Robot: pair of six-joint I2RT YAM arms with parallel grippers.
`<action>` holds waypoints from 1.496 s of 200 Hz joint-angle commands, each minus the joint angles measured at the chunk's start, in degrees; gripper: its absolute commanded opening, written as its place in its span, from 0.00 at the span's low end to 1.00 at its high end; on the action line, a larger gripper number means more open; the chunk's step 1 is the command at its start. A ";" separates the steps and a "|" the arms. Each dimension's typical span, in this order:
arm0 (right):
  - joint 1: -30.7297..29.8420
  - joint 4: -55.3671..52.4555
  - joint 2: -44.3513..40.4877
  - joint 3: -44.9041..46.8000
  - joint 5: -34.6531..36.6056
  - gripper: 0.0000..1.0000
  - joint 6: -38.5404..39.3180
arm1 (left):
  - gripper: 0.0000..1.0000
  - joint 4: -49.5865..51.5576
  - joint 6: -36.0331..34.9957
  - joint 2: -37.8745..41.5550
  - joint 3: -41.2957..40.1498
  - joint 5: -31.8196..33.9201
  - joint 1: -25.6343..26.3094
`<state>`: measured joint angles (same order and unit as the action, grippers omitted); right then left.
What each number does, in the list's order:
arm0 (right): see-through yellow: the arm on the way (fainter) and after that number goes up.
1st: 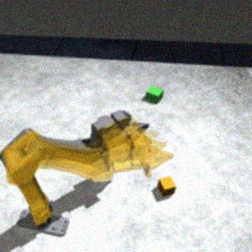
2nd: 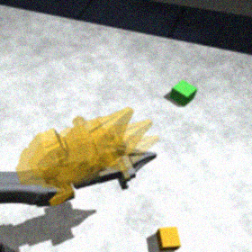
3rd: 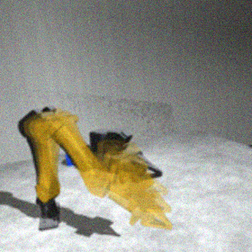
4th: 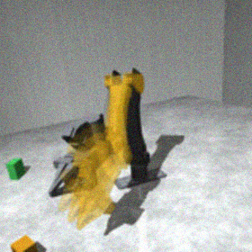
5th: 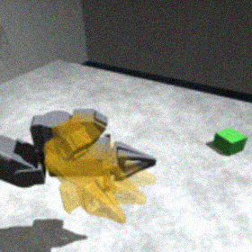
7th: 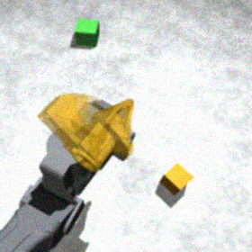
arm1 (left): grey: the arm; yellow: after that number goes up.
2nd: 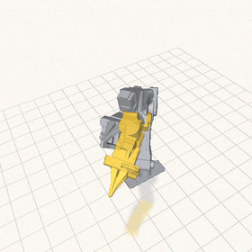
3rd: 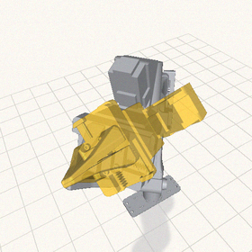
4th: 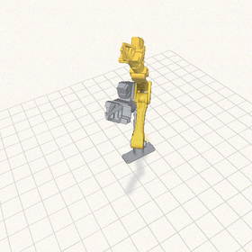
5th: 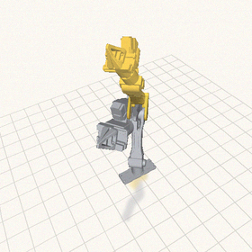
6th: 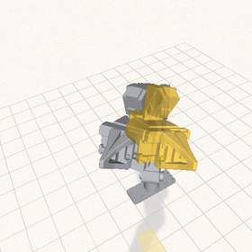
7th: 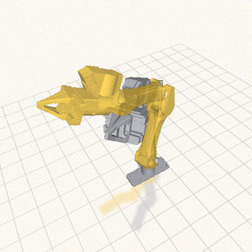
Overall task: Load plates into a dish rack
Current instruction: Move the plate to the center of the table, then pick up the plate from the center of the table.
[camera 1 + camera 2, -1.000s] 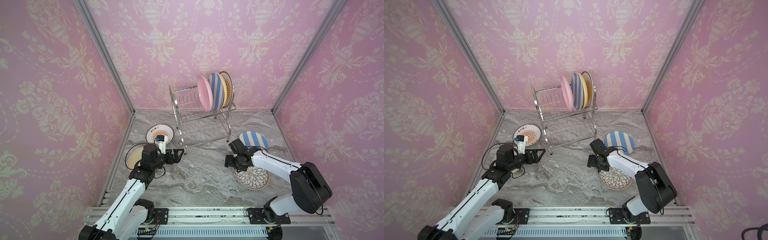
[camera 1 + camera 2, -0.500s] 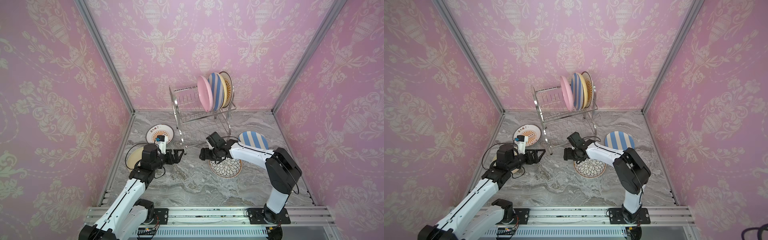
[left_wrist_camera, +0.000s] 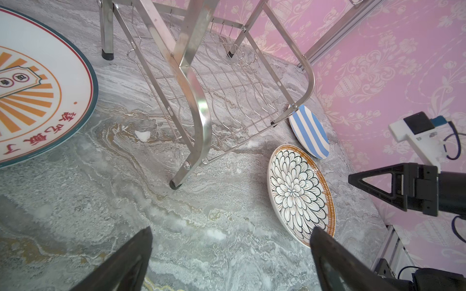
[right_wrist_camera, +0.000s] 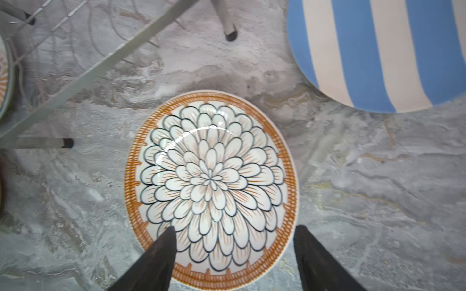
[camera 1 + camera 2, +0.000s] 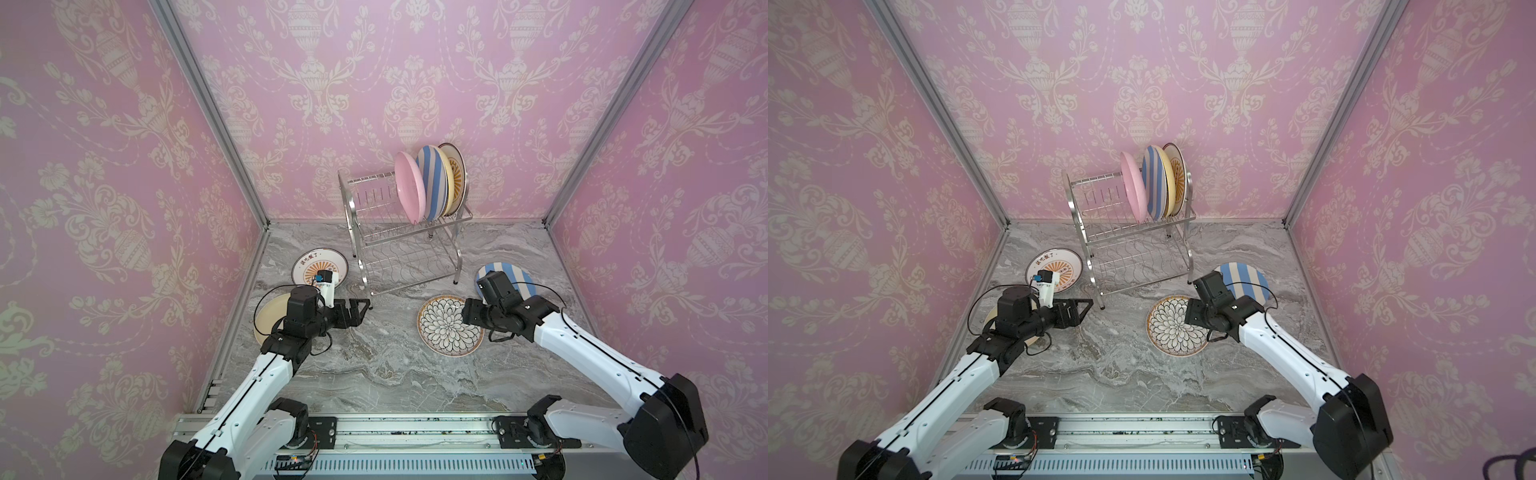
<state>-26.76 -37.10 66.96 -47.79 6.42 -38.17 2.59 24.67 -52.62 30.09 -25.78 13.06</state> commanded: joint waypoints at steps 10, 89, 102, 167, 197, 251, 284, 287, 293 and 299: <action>1.66 -2.45 -3.75 5.15 2.07 0.70 -1.33 | 0.99 -0.31 -2.28 -0.27 2.03 0.15 0.43; 5.05 11.16 -3.43 14.78 -4.15 0.63 -2.34 | 0.99 -1.91 -2.78 -2.26 3.41 -1.23 0.48; 5.57 12.86 -2.58 15.51 -4.85 0.62 -2.57 | 0.99 -1.63 -2.81 -1.49 3.26 -0.79 0.48; 7.82 18.27 2.33 16.58 -5.26 0.54 -2.59 | 0.99 0.29 -3.88 -1.08 4.04 -0.18 0.52; 8.37 18.91 3.51 16.49 -5.89 0.49 -2.00 | 0.99 0.40 -4.10 -1.47 4.61 -0.36 0.49; 9.41 20.73 5.10 16.95 -7.11 0.39 -2.05 | 0.99 0.08 -4.04 -2.04 4.13 -0.35 0.65; 9.47 21.64 6.77 16.84 -8.10 0.34 -2.37 | 0.99 0.25 -4.54 -1.82 3.50 0.37 0.86; 9.45 21.85 6.87 17.01 -8.11 0.33 -2.35 | 0.99 0.26 -4.53 -1.90 3.44 0.27 0.84; 9.52 22.13 7.07 17.02 -8.29 0.32 -2.39 | 0.99 0.19 -4.54 -2.17 3.52 0.20 0.86; 9.49 22.35 7.21 17.12 -8.38 0.31 -2.43 | 0.99 0.05 -4.49 -2.40 3.61 0.12 0.94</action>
<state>-17.69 -16.19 73.10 -31.81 -0.95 -40.34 2.02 21.85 -54.54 33.12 -25.80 13.37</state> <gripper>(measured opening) 0.333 0.993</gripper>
